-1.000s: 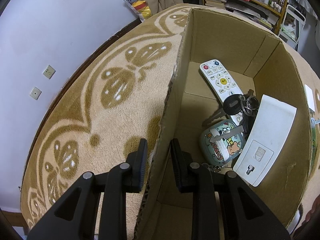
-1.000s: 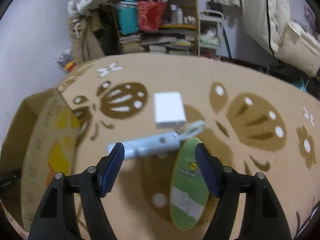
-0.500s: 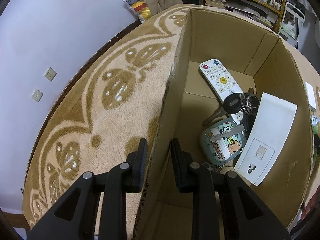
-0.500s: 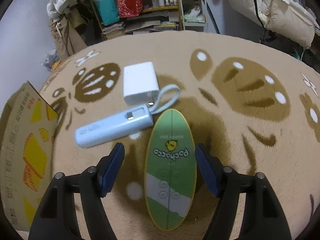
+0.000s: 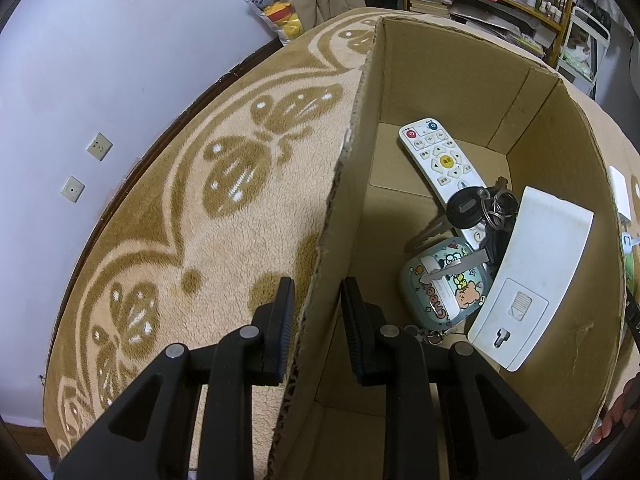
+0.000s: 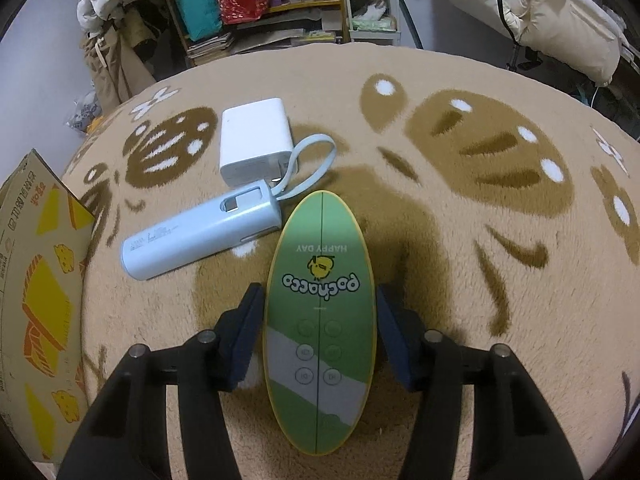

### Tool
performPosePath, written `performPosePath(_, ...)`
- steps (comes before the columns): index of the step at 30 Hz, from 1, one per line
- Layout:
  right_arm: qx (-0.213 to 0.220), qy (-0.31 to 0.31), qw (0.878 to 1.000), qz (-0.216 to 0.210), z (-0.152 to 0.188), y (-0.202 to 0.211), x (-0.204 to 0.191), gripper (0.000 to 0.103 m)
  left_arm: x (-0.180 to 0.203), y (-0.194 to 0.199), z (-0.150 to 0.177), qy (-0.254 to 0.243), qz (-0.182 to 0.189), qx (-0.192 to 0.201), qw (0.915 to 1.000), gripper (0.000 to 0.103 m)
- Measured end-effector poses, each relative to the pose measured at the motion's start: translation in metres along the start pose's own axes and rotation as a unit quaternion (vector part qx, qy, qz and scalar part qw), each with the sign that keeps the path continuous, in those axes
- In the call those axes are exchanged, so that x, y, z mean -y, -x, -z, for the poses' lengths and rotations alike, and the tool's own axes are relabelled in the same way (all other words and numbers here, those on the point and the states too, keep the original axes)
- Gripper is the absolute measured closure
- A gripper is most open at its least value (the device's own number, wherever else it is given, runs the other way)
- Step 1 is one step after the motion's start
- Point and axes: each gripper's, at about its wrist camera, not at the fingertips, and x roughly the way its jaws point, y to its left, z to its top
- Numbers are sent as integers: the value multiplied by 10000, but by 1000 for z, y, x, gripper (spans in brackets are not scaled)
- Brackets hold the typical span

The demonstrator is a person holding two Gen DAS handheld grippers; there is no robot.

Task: Organize rigid objects
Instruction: 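Move the right gripper back and grasp the green surfboard-shaped card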

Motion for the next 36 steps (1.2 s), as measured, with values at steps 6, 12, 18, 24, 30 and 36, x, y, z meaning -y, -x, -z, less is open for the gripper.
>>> performPosePath(6,1,-3,10000,-4,-1,-1,0,43,0,-1,0,12,13,-4,10000,80)
performPosePath(12,-4,-24,10000,0,-1,-1,0,43,0,-1,0,-6,-8,2,10000,80)
performPosePath(18,-17,-61,10000,-24,-1,1,-1,43,0,-1,0,-2,-4,1,10000,80)
performPosePath(24,-6,-107,9999,-135,0,7,-2,43,0,-1,0,-37,1,-11,10000,80)
performPosePath(30,14,-147,9997,-186,2,11,-2,43,-3,-3,-2,81,95,38,9999,80)
performPosePath(36,195,-79,9995,-242,0,27,-7,43,-5,-4,-3,185,170,81,9997,80)
